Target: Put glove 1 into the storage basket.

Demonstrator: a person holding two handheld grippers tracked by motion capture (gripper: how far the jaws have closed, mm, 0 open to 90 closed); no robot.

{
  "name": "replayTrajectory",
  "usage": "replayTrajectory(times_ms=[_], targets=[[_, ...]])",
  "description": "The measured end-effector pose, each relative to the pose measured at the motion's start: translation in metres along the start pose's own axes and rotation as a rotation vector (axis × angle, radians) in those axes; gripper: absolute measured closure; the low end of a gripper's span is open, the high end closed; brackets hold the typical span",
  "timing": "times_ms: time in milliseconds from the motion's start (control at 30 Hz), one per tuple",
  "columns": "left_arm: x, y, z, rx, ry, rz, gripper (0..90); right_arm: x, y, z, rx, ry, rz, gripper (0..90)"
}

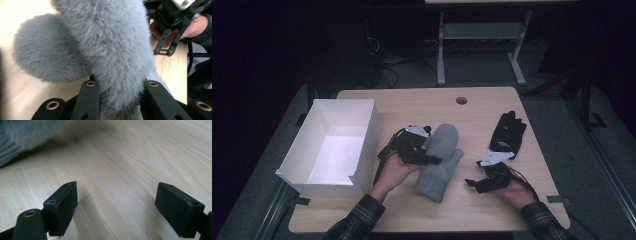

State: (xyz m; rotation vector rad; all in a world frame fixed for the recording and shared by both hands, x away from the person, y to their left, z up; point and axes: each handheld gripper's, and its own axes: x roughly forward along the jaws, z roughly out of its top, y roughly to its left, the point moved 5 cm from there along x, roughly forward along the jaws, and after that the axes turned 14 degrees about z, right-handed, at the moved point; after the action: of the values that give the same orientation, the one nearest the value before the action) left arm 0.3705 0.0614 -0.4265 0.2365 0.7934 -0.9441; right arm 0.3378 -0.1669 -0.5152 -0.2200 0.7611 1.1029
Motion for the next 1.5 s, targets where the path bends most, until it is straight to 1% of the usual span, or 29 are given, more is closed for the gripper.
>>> replayTrajectory(times_ms=[100,133,167,200,233,267,300,333,433,500,533,600,667,700,733,800,967,1100,1233,1400,1433,1467,1500], targets=[[-0.017,0.005,0.008,-0.013,-0.027,0.012,75.0,0.000,0.000,0.000,0.001,-0.001,0.000,18.0],[-0.023,0.007,0.010,-0.010,-0.034,0.022,75.0,0.000,0.000,0.000,0.001,-0.001,0.000,18.0],[-0.023,0.007,0.010,-0.010,-0.034,0.022,75.0,0.000,0.000,0.000,0.001,-0.001,0.000,18.0],[-0.031,0.010,0.014,-0.012,-0.037,0.027,74.9,0.000,0.000,0.000,0.003,-0.001,0.001,18.0],[-0.041,0.015,0.019,-0.020,-0.051,0.039,75.0,0.000,0.000,0.000,0.004,-0.001,0.001,18.0],[-0.047,0.018,0.022,-0.021,-0.056,0.041,75.0,0.000,0.000,0.000,0.004,-0.001,0.001,18.0],[-0.047,0.018,0.022,-0.021,-0.056,0.041,75.0,0.000,0.000,0.000,0.004,0.000,0.001,18.0],[-0.060,0.021,0.028,-0.022,-0.067,0.056,75.0,0.000,0.000,0.000,0.005,0.000,0.001,18.0],[-0.080,0.028,0.037,-0.017,-0.092,0.084,75.0,0.000,0.000,0.000,0.003,-0.001,0.000,18.0],[-0.095,0.033,0.042,-0.021,-0.107,0.099,75.0,0.000,0.000,0.000,0.003,-0.001,0.000,18.0],[-0.101,0.035,0.045,-0.031,-0.116,0.106,75.0,0.000,0.000,0.000,0.003,-0.001,0.000,18.0],[-0.116,0.041,0.049,-0.030,-0.127,0.127,75.0,0.000,0.000,0.000,0.001,0.000,-0.001,18.0],[-0.133,0.047,0.052,-0.038,-0.139,0.150,75.0,0.000,0.000,0.000,0.000,0.000,-0.001,18.0],[-0.133,0.047,0.052,-0.038,-0.139,0.150,74.9,0.000,0.000,0.000,0.000,0.000,-0.001,18.0],[-0.146,0.053,0.053,-0.037,-0.144,0.170,74.9,0.000,0.000,0.000,0.000,0.000,-0.001,18.1],[-0.161,0.059,0.055,-0.048,-0.157,0.190,74.9,0.000,0.000,0.000,0.001,-0.001,-0.002,18.1],[-0.196,0.073,0.058,-0.069,-0.181,0.223,74.9,0.000,0.000,0.000,0.005,0.000,-0.004,18.1],[-0.219,0.087,0.054,-0.090,-0.190,0.255,74.9,0.000,0.000,0.000,0.006,0.000,-0.005,18.1],[-0.238,0.100,0.044,-0.118,-0.194,0.292,74.9,0.000,-0.001,0.000,0.007,-0.001,-0.007,18.1],[-0.259,0.120,0.020,-0.160,-0.176,0.347,74.8,0.000,-0.001,0.000,0.010,-0.001,-0.009,18.1],[-0.259,0.120,0.020,-0.160,-0.176,0.347,74.8,0.000,-0.001,0.000,0.010,-0.001,-0.009,18.1],[-0.264,0.128,0.009,-0.181,-0.163,0.365,74.8,0.000,-0.001,0.000,0.012,0.000,-0.011,18.1],[-0.265,0.131,0.006,-0.187,-0.155,0.371,74.8,0.000,-0.001,0.000,0.012,0.000,-0.011,18.1]])
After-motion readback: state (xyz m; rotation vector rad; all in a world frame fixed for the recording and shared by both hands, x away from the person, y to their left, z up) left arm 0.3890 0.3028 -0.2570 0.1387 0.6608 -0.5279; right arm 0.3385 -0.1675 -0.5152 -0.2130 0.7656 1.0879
